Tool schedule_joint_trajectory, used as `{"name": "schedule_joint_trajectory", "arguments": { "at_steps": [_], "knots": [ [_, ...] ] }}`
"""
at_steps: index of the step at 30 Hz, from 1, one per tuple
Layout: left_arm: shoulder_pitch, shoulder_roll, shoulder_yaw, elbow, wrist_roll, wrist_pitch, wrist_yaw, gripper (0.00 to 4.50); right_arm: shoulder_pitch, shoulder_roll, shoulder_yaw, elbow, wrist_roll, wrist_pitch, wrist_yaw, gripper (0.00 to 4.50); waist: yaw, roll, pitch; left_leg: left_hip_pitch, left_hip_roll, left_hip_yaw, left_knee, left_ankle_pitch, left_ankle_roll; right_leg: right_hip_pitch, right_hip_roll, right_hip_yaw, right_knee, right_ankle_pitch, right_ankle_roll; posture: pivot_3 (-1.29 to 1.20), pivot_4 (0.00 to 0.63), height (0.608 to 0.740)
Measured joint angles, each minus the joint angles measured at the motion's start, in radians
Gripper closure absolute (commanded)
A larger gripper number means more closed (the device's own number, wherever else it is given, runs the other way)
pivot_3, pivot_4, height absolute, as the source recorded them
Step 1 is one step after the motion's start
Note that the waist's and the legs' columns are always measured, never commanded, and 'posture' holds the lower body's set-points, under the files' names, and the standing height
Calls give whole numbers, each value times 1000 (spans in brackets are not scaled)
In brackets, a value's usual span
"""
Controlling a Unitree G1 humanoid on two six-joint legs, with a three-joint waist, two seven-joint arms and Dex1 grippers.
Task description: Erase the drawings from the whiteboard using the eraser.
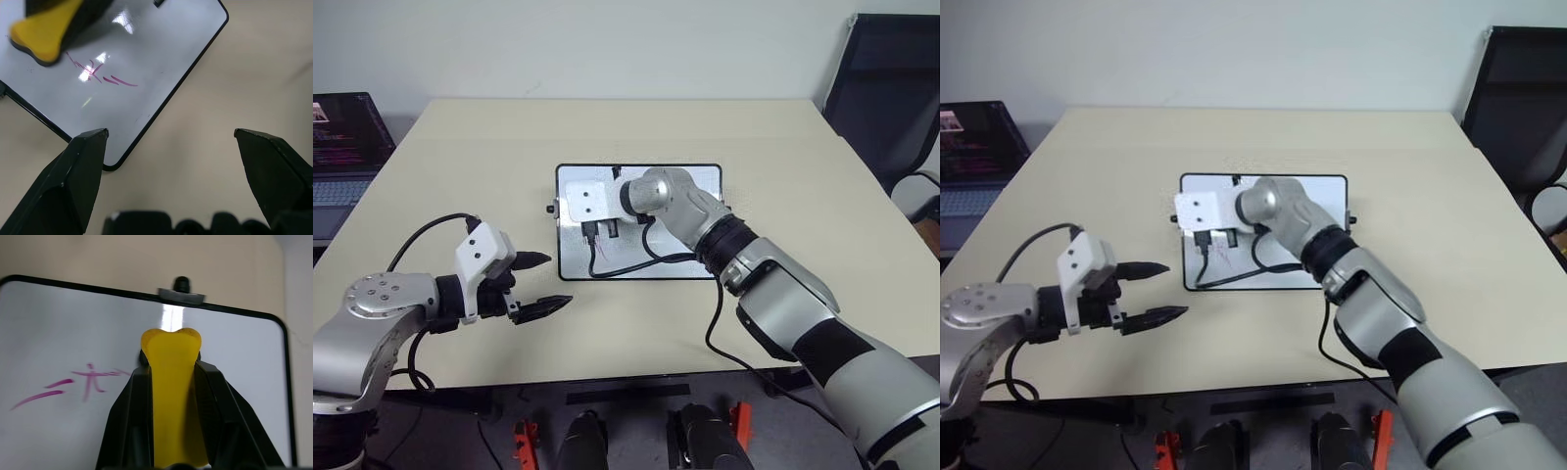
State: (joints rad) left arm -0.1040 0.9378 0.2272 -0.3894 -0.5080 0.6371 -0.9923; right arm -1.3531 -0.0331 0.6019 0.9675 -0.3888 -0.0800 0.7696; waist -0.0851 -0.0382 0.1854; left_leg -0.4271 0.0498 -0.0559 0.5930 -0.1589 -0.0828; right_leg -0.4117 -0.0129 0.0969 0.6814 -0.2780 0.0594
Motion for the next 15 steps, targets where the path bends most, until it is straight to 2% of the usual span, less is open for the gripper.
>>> {"name": "schedule_joint_trajectory", "arguments": {
  "at_steps": [4,6,11,15],
  "knots": [
    [8,0,0,0,0,-11,-1,0,-3,10,-28,43,-1,-16,-95,3650,0,0,0,2,0,0,0,0,0,2,0,0,1,1,-1,0,150,740],
    [12,0,0,0,-1,-12,-1,0,-4,7,-34,48,-1,-16,-89,3650,1,0,0,3,0,-1,0,1,1,2,0,0,1,1,-1,0,150,740],
    [19,0,6,9,-2,-14,-3,0,63,-58,-9,-54,-6,-44,81,3650,4,-1,-1,5,0,0,0,1,1,6,0,0,-1,0,-1,0,150,740],
    [20,0,7,18,-2,-18,-6,0,116,-74,29,-135,-37,-59,128,3663,1,-1,0,9,0,0,0,1,1,7,0,0,1,0,-1,0,150,740]
  ]
}}
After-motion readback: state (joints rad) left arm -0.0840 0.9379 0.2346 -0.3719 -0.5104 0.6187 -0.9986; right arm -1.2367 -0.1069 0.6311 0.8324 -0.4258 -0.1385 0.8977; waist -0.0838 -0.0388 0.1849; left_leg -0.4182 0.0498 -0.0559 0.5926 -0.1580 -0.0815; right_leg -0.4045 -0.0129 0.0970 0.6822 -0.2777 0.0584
